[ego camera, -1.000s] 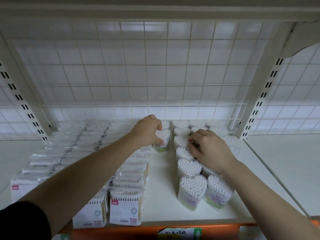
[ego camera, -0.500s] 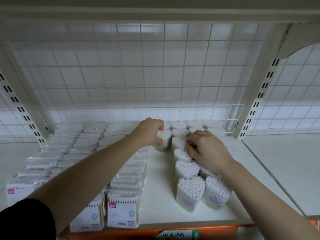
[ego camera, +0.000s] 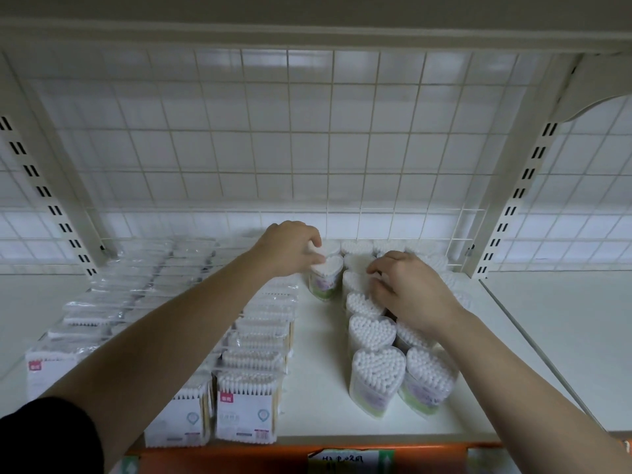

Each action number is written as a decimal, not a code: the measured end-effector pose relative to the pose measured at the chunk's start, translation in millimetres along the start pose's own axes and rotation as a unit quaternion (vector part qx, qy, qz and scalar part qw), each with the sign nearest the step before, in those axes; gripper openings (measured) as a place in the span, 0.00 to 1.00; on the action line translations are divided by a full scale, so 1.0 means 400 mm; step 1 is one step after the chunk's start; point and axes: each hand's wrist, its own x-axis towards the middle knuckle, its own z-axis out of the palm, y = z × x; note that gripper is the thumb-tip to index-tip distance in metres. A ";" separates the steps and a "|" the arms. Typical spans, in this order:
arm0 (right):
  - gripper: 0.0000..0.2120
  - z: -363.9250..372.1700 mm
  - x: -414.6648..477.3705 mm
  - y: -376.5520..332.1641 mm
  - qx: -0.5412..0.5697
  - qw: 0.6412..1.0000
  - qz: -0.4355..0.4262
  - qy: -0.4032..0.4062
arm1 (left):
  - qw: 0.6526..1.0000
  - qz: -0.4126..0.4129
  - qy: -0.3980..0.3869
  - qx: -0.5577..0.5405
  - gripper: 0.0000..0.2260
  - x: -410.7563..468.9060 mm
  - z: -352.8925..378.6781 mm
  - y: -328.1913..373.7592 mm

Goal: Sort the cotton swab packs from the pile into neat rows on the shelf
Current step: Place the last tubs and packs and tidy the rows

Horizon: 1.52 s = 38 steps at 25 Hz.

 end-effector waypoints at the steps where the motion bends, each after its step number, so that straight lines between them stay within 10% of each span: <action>1: 0.12 -0.006 0.008 -0.014 0.005 1.000 -0.005 0.009 | 0.999 -0.001 0.034 -0.010 0.12 -0.012 -0.013 -0.014; 12: 0.12 0.057 0.121 -0.408 0.085 0.988 -0.124 0.016 | 0.965 -0.092 0.219 0.114 0.14 -0.400 -0.113 -0.198; 25: 0.13 0.295 0.153 -1.190 0.133 0.964 -0.229 -0.023 | 0.931 -0.238 0.189 0.204 0.16 -1.073 -0.292 -0.653; 38: 0.10 0.552 0.192 -1.611 0.251 0.944 -0.199 -0.085 | 0.910 -0.329 0.204 0.151 0.16 -1.350 -0.304 -0.980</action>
